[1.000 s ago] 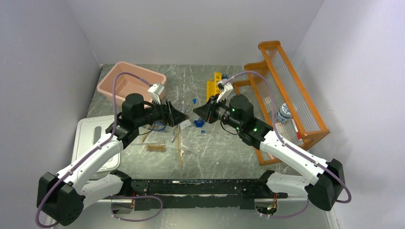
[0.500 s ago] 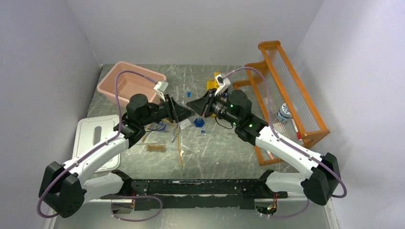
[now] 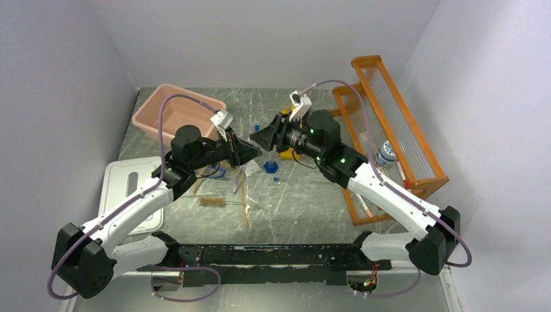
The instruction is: Organize the chemistry lab equipment
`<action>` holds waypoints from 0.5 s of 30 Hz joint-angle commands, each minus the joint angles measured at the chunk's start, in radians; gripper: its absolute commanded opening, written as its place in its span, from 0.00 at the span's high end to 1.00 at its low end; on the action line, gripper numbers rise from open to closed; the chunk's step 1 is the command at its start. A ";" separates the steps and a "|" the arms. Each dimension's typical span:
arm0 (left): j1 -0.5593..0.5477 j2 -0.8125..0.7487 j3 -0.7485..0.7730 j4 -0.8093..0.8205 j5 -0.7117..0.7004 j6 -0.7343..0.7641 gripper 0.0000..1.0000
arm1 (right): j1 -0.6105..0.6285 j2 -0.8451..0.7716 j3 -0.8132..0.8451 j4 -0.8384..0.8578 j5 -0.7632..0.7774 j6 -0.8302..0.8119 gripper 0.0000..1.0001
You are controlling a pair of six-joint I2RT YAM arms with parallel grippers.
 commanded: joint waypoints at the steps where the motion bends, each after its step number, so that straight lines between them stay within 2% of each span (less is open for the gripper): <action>1: 0.003 -0.032 0.059 -0.111 -0.004 0.253 0.95 | -0.023 0.065 0.185 -0.227 0.013 -0.040 0.50; 4: 0.002 -0.024 0.102 -0.204 0.011 0.349 0.95 | -0.037 0.132 0.300 -0.368 -0.044 -0.061 0.46; 9: 0.002 -0.020 0.104 -0.221 0.031 0.403 0.95 | -0.041 0.182 0.374 -0.512 -0.041 -0.077 0.46; 15: 0.002 -0.015 0.104 -0.238 0.019 0.430 0.95 | -0.053 0.178 0.387 -0.513 -0.079 -0.073 0.65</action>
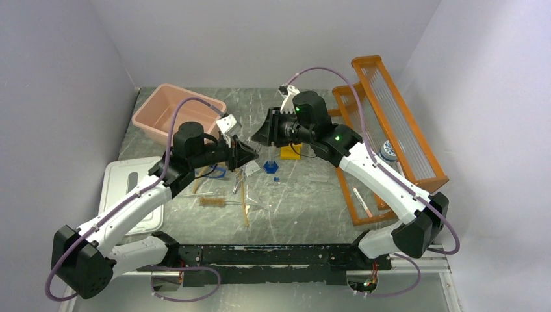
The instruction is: Organize the chemistry lab equipment
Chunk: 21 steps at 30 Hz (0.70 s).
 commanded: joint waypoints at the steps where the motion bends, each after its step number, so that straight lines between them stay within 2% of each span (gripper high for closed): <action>1: 0.003 0.000 0.025 -0.009 0.018 0.065 0.95 | -0.019 -0.013 0.031 -0.054 -0.044 -0.011 0.68; 4: 0.003 0.002 0.016 -0.001 0.037 0.075 0.95 | -0.032 -0.015 0.029 -0.052 -0.054 -0.008 0.71; 10: 0.002 0.006 0.010 -0.007 0.042 0.095 0.95 | -0.047 -0.018 0.029 -0.045 -0.069 0.005 0.66; 17: 0.002 0.016 0.003 0.007 0.042 0.087 0.95 | -0.064 -0.029 0.009 -0.017 -0.090 0.000 0.89; 19: 0.002 0.022 0.008 0.000 0.013 0.072 0.76 | -0.066 -0.032 0.012 -0.024 -0.051 -0.016 0.91; 21: 0.002 0.028 0.021 -0.019 -0.029 0.043 0.52 | -0.071 -0.035 0.021 -0.049 0.004 -0.051 0.92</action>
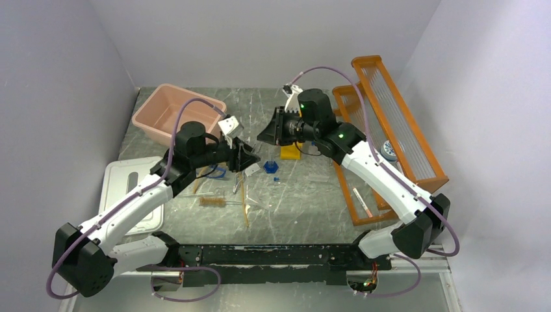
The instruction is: Organize the chemistry lab equipment
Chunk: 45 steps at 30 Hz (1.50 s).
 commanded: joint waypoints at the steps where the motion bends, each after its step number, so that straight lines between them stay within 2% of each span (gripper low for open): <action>1: 0.003 0.015 0.028 -0.018 -0.060 -0.040 0.42 | -0.028 -0.040 0.023 -0.024 0.143 -0.078 0.92; 4: 0.004 0.022 0.040 -0.020 -0.107 -0.085 0.21 | -0.038 -0.062 0.021 -0.068 0.310 -0.147 0.92; 5: 0.004 0.022 0.040 -0.018 -0.119 -0.097 0.18 | -0.038 -0.074 0.008 -0.076 0.380 -0.169 0.92; 9: 0.004 0.023 0.030 0.021 -0.177 -0.155 0.18 | -0.045 -0.139 -0.125 -0.030 0.626 -0.236 0.92; 15: 0.004 0.049 0.047 0.010 -0.220 -0.172 0.20 | -0.107 -0.191 -0.356 0.096 0.798 -0.223 0.92; 23: 0.004 0.061 0.061 0.007 -0.237 -0.178 0.21 | -0.190 -0.166 -0.557 0.337 0.827 -0.209 0.93; 27: 0.004 0.057 0.072 -0.006 -0.332 -0.201 0.22 | -0.231 -0.167 -0.628 0.454 0.779 -0.169 0.93; 36: 0.004 -0.006 0.053 -0.095 -0.540 -0.254 0.20 | -0.239 -0.149 -0.670 0.542 0.751 -0.178 0.93; 45: 0.004 -0.075 -0.073 -0.003 -0.539 -0.282 0.19 | -0.240 -0.101 -0.691 0.560 0.754 -0.146 0.93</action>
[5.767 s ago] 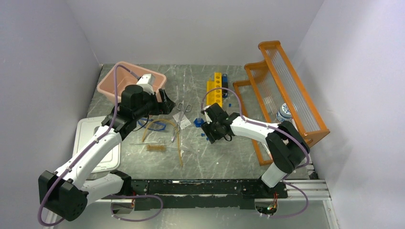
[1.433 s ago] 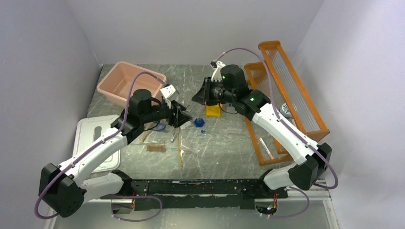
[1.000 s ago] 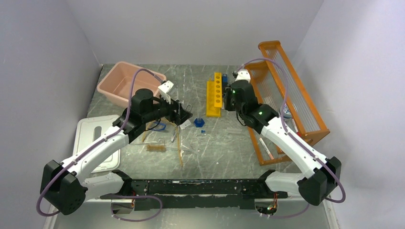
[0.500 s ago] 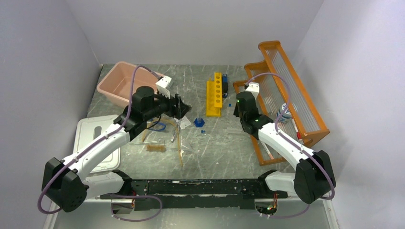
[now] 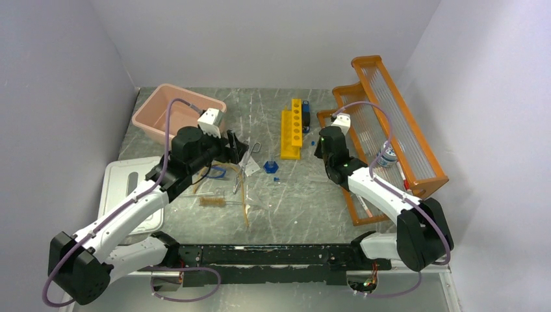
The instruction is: Organize the chemistry lab equipment
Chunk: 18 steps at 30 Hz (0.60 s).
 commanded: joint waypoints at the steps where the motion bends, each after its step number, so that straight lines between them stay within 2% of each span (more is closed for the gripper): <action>1: 0.004 -0.018 -0.057 0.072 -0.016 -0.021 0.19 | -0.006 0.021 -0.018 0.053 0.014 0.024 0.93; 18: 0.002 -0.006 -0.103 0.115 0.009 0.002 0.17 | 0.000 0.139 -0.035 0.159 0.027 0.024 0.94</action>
